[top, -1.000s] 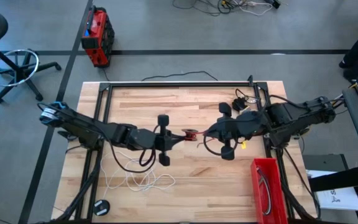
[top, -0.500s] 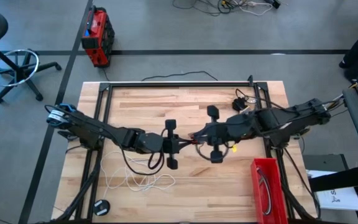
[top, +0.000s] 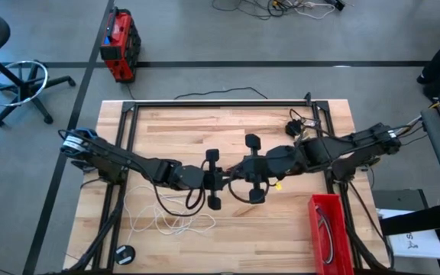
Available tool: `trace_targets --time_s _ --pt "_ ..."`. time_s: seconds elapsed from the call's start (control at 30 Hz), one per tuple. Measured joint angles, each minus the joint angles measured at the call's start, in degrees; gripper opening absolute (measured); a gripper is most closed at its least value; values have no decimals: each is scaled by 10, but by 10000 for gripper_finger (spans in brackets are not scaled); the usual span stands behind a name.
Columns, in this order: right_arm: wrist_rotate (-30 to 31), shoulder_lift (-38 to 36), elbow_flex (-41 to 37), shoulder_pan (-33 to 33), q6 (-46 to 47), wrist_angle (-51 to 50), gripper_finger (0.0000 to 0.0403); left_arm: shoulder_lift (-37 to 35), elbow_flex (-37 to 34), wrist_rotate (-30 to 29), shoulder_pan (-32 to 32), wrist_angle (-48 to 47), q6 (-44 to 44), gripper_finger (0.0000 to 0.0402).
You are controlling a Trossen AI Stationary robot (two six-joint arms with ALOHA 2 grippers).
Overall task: Coil cords
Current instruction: Coil the red wire onto the spool
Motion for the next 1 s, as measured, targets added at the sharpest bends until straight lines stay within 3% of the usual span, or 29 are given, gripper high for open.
trace_targets --time_s 0.63,1.0 --pt "7 -39 10 30 -17 -46 2 25 0 3 9 -11 -57 0" --pt "76 -65 10 72 107 -238 2 -22 -4 -29 10 -98 -44 0"
